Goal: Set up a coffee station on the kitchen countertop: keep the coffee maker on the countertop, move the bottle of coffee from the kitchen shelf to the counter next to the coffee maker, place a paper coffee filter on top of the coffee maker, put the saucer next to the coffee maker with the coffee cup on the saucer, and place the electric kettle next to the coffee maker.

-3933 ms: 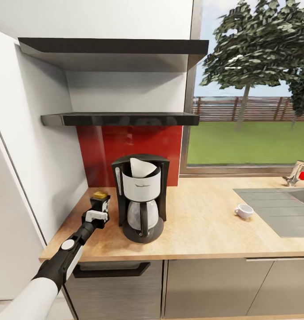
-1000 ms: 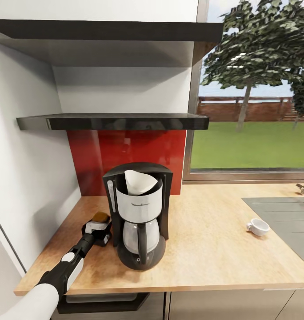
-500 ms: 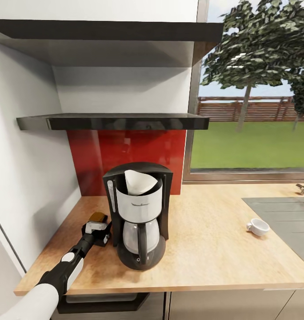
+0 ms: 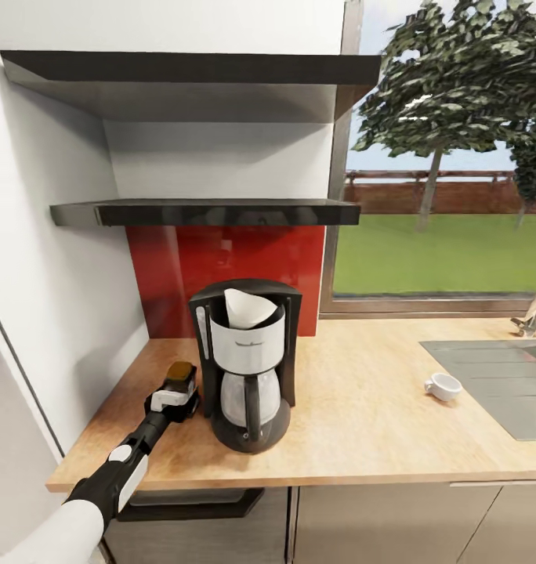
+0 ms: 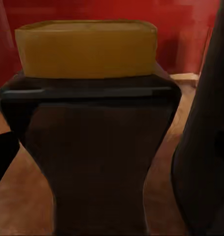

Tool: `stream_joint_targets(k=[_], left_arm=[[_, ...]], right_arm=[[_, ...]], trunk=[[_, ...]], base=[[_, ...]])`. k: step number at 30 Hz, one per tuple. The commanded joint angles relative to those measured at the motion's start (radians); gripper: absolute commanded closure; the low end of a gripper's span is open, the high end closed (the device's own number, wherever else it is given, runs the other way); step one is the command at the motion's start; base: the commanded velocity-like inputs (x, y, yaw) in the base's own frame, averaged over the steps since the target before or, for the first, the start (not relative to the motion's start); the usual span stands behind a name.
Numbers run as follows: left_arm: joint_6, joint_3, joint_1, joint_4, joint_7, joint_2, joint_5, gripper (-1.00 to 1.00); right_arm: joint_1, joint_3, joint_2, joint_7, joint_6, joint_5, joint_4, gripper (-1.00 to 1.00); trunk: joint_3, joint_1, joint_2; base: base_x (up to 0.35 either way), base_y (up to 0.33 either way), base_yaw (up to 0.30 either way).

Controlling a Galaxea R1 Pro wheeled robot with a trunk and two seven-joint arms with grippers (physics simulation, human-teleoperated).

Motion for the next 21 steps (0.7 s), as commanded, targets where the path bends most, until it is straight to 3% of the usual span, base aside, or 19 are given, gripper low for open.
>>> stream_joint_targets(k=[1,17,21], left_arm=[[-0.002,0.004,0.0,0.001,-0.008,0.0,0.001,-1.0],[-0.002,0.004,0.013,-0.01,-0.009,0.003,0.001,-1.0],[-0.003,0.003,0.092,-0.138,-0.027,0.004,0.002,-1.0]], right_arm=[[0.0,0.007,0.0,0.004,-0.003,-0.011,0.001,-1.0],[0.0,0.008,0.0,0.004,-0.003,-0.01,0.001,-1.0],[0.0,0.008,0.001,0.004,-0.005,-0.011,0.0,-1.0]], trunk=[[0.0,0.0,-0.001],[0.0,0.0,-0.001],[0.0,0.0,-0.001]], base=[[-0.331,0.0,0.0],[-0.337,0.0,0.0],[-0.331,0.0,0.0]])
